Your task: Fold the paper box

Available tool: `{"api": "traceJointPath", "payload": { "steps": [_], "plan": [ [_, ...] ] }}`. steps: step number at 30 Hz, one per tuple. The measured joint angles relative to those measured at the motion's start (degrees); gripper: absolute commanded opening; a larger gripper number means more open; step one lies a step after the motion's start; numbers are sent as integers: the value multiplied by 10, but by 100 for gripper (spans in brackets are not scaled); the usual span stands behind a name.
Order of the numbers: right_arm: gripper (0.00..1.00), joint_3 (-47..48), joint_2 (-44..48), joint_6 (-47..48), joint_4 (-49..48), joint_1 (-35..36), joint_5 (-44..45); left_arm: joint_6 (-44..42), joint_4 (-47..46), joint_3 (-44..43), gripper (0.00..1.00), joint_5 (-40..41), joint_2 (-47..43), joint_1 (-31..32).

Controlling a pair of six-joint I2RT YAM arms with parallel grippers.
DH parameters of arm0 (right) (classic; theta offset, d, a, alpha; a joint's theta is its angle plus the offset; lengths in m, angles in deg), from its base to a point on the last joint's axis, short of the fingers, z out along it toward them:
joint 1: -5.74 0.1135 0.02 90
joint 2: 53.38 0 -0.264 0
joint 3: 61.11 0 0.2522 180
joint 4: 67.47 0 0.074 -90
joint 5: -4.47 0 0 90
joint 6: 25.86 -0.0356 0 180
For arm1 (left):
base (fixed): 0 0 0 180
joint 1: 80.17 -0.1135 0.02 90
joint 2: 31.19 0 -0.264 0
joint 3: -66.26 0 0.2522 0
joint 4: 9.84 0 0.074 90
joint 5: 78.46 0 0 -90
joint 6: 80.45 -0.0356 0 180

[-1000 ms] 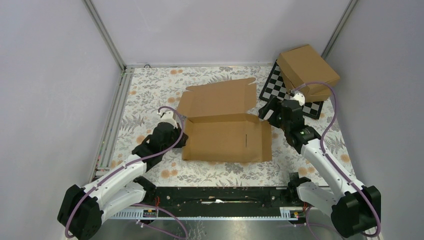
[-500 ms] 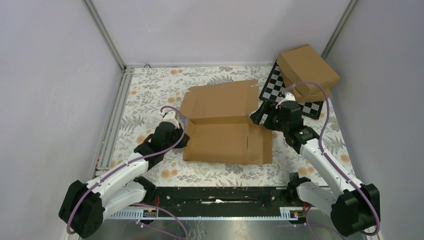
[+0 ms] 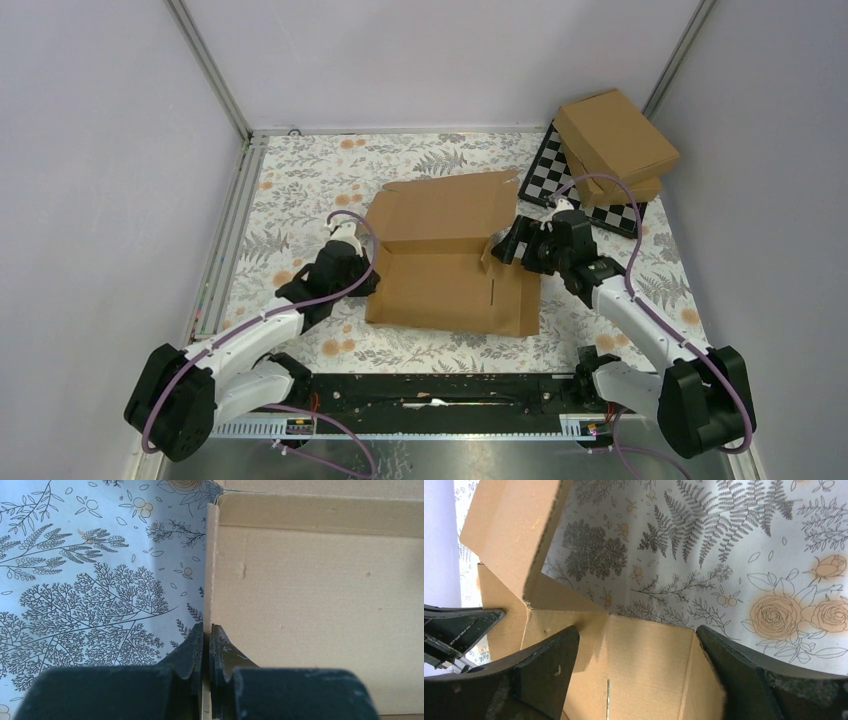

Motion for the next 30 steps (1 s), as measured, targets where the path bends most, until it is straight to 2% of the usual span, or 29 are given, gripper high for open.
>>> {"api": "traceJointPath", "payload": {
  "steps": [2, 8, 18, 30],
  "plan": [
    [99, -8, 0, -3, -3, 0, -7, 0, 0, 0, 0, 2, 5, 0],
    [100, -21, 0, -8, 3, 1, -4, -4, 0, -5, 0, 11, 14, 0],
    [100, -38, 71, -7, 55, 2, 78, 3, 13, -10, 0, 58, 13, 0],
    [100, -93, 123, -9, 95, 2, 60, 67, 56, -33, 0, 131, 13, 0]
  ]
}}
